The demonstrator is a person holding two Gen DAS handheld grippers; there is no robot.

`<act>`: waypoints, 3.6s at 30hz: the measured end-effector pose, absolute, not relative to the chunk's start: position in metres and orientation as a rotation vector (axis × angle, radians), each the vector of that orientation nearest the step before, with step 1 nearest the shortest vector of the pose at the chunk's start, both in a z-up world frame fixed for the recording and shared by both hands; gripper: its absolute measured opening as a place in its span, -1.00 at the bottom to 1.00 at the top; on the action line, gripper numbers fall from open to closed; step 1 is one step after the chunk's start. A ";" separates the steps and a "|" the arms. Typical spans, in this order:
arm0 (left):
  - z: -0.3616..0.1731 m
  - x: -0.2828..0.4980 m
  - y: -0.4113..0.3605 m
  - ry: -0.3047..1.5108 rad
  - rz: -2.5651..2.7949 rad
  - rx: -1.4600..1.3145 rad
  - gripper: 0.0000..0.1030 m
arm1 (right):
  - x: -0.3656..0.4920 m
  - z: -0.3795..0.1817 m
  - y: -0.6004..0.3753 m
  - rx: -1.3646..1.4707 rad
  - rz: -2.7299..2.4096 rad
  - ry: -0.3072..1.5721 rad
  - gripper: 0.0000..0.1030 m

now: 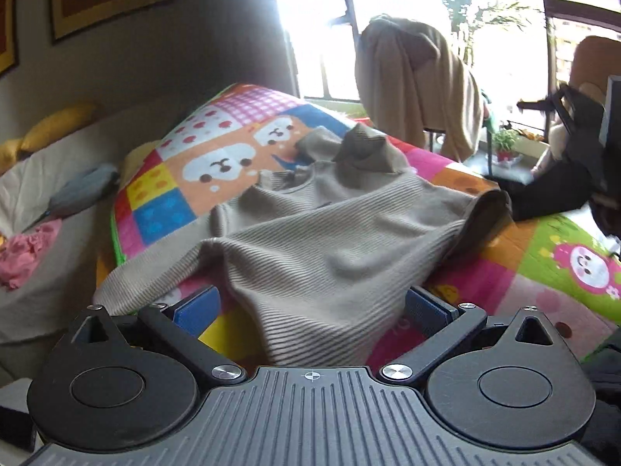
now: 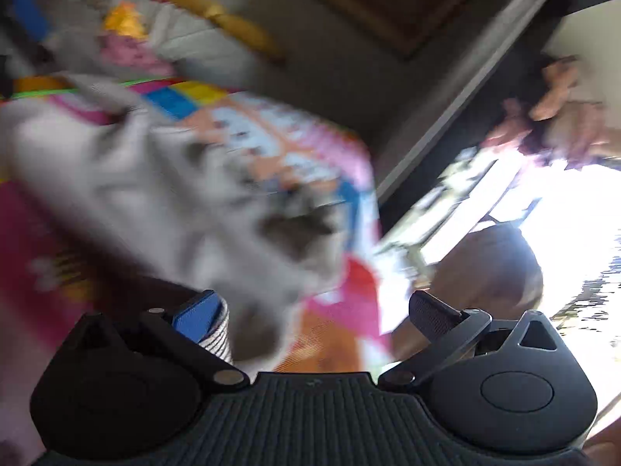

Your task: Fold clothes

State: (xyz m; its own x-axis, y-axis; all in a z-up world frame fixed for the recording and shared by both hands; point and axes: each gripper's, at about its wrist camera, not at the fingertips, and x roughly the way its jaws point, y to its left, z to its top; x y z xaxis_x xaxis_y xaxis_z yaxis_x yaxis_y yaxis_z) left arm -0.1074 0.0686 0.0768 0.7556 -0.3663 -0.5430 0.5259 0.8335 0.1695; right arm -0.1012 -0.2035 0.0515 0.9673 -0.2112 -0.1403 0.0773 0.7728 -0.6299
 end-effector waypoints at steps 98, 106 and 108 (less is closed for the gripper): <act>0.044 -0.152 0.086 0.728 -0.401 0.575 1.00 | -0.191 0.025 -0.249 -0.778 0.216 0.486 1.00; 0.090 -0.117 0.101 0.606 -0.476 0.300 1.00 | -0.167 0.086 -0.289 -0.241 0.490 0.412 1.00; 0.098 -0.088 0.091 0.577 -0.474 0.211 1.00 | -0.126 0.090 -0.289 -0.136 0.456 0.438 1.00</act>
State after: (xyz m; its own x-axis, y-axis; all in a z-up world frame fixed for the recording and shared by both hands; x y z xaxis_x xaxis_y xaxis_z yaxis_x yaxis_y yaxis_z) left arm -0.0880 0.0912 0.0979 0.7347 -0.3701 -0.5685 0.4860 0.8718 0.0605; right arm -0.1258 -0.2888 0.0902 0.8069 0.3963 -0.4380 -0.4539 0.8905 -0.0305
